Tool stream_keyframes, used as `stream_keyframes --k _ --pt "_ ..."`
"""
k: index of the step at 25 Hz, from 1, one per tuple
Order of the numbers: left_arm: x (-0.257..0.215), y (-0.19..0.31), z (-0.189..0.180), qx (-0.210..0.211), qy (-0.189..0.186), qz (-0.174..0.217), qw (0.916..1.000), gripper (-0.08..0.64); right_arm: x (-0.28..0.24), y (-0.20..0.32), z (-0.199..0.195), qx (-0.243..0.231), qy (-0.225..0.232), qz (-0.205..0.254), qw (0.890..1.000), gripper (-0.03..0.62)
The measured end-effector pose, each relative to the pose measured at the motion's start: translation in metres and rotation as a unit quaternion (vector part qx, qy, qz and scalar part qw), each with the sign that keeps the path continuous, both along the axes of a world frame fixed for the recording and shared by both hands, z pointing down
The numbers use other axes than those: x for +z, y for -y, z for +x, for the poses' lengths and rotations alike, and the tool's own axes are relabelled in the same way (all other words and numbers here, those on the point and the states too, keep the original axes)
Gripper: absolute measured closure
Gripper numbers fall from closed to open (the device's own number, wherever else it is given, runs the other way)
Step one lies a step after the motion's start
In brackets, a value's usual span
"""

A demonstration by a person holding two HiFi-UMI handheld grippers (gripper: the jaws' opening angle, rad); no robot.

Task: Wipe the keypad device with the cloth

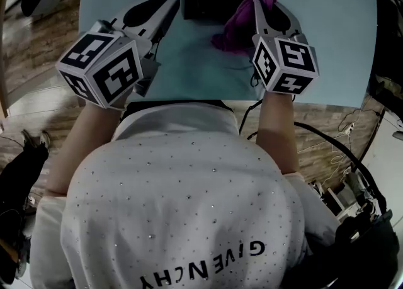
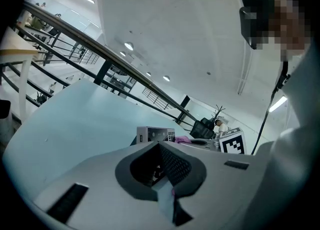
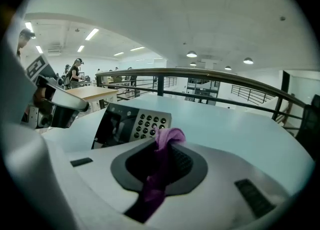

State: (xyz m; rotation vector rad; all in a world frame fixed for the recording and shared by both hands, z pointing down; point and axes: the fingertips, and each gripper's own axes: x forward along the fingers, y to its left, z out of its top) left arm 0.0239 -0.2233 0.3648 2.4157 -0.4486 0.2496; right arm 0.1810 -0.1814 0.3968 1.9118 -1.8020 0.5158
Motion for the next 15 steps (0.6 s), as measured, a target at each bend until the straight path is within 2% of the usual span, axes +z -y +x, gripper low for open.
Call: stream_keyframes --k 4,6,10,13,15 --pt "0.002 0.0 -0.001 -0.006 0.003 0.0 1.0 0.56 0.0 -0.006 0.013 0.032 0.021 0.001 0.999 0.552" --pt "0.003 0.001 -0.003 -0.015 0.004 0.0 0.9999 0.558 -0.008 -0.002 0.005 0.023 0.05 0.021 0.998 0.552" --pt "0.016 0.005 -0.006 -0.031 0.023 -0.001 0.9992 0.56 -0.019 0.014 -0.046 -0.07 0.096 0.058 0.991 0.552" --pt "0.029 0.003 0.0 -0.032 0.037 -0.006 0.9988 0.558 -0.009 0.015 -0.086 -0.139 0.121 0.038 0.982 0.552" --pt "0.034 -0.001 0.006 -0.035 0.035 -0.011 0.9987 0.558 0.0 0.01 -0.102 -0.183 0.115 0.015 0.976 0.552"
